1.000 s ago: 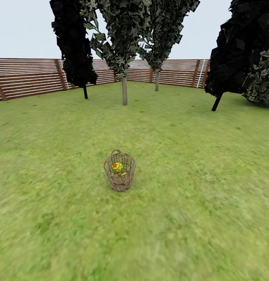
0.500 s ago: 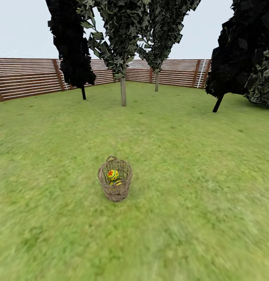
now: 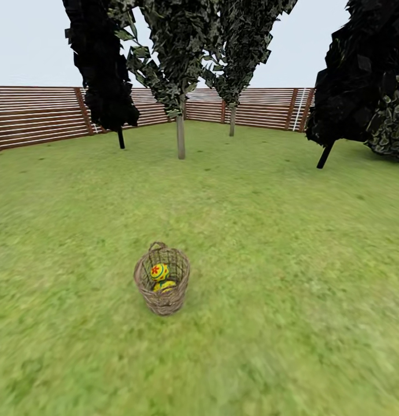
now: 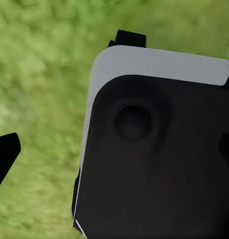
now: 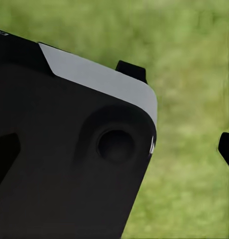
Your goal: Take the three Easter eggs out of the wicker basket on the lawn in the garden, then place them on the lawn next to a single tree (choose any tree) so that all three eggs are next to the same tree and none are left in the basket.
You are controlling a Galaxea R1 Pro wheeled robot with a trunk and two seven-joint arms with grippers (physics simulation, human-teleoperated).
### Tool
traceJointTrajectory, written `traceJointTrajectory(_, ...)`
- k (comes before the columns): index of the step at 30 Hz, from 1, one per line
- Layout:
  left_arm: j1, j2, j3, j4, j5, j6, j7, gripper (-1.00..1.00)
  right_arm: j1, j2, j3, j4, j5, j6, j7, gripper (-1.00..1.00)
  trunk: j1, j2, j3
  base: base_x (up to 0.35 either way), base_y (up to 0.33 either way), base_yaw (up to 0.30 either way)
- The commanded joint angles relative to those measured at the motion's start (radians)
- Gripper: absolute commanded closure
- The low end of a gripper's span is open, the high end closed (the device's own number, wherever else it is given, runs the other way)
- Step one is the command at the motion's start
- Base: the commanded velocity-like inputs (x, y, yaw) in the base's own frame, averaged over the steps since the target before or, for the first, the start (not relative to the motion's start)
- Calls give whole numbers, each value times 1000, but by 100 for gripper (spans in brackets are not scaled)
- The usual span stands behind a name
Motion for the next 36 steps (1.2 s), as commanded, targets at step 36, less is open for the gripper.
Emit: traceJointTrajectory(36,-1,-23,1,2,0,-3,0,-100,-2,-1,3,4,4,-7,-6,-100,1,0,-1,149,-215,173)
